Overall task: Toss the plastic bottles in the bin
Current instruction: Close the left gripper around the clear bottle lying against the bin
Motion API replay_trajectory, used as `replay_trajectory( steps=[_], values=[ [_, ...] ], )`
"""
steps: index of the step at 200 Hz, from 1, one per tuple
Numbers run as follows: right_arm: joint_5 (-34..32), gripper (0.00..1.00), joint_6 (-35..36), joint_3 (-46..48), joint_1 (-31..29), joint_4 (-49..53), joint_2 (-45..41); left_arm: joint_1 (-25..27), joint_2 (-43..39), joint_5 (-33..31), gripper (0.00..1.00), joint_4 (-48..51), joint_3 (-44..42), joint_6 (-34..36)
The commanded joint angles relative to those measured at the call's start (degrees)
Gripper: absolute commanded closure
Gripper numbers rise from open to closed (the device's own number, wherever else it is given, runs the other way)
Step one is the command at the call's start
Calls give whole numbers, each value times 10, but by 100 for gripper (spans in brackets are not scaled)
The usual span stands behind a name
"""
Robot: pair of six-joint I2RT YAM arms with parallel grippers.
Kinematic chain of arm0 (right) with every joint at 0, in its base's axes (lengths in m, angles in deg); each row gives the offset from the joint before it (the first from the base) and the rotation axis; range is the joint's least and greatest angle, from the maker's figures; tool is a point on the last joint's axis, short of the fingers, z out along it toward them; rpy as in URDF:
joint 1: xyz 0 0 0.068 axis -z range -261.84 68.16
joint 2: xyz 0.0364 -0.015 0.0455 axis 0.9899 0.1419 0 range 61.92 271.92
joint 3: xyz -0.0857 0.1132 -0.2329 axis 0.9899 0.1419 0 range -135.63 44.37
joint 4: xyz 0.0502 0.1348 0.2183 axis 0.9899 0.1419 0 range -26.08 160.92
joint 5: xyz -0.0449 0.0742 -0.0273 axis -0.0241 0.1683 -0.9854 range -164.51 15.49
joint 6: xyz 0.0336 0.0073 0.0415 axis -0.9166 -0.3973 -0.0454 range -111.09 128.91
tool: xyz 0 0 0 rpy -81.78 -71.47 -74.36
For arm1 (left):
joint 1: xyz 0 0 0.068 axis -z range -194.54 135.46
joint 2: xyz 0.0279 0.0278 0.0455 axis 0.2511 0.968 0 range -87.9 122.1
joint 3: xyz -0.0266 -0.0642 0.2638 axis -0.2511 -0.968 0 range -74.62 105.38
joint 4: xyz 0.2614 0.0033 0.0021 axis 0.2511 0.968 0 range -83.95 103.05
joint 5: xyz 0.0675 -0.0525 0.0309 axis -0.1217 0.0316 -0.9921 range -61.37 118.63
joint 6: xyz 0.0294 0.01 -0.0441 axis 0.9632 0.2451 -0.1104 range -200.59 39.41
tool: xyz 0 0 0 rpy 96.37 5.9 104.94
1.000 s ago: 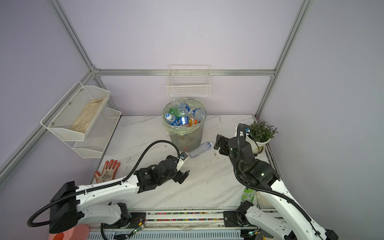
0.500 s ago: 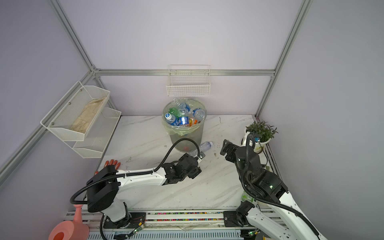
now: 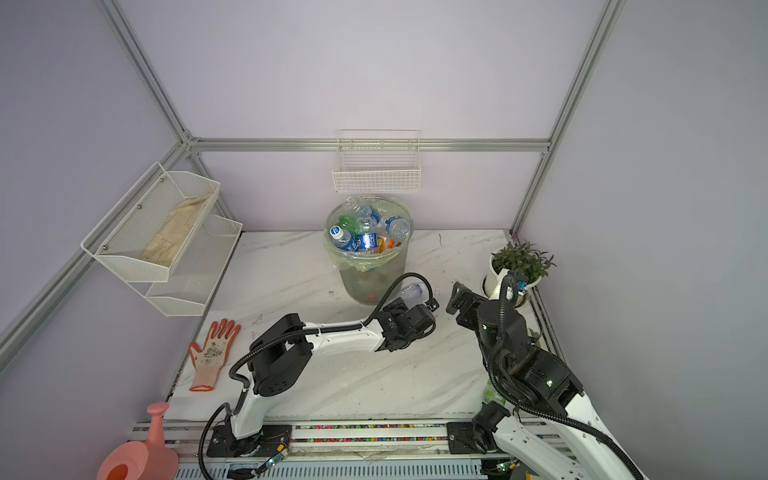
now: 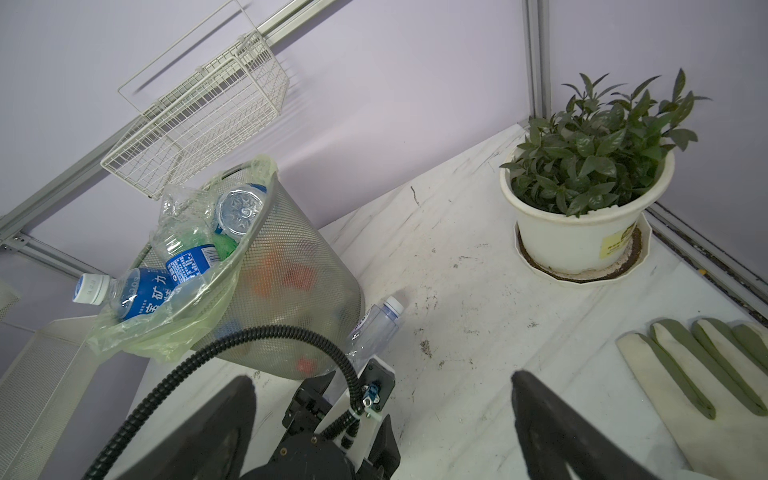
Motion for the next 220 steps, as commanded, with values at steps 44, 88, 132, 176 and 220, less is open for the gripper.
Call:
replay_trajectory(
  steps=[44,88,132,176,220],
  values=[
    [-18,3,-10,14,1,11,-11,-44,46,36,12,70,131,12],
    [-21,3,-14,18,1,10,-13,-57,76,47,12,86,165,22],
    [-24,3,-16,16,1,11,-14,-73,78,87,14,91,172,16],
    [-27,3,-19,13,1,10,-13,-79,82,131,25,110,175,5],
    [-26,3,-22,13,1,11,-11,-77,92,164,34,125,175,-8]
  ],
)
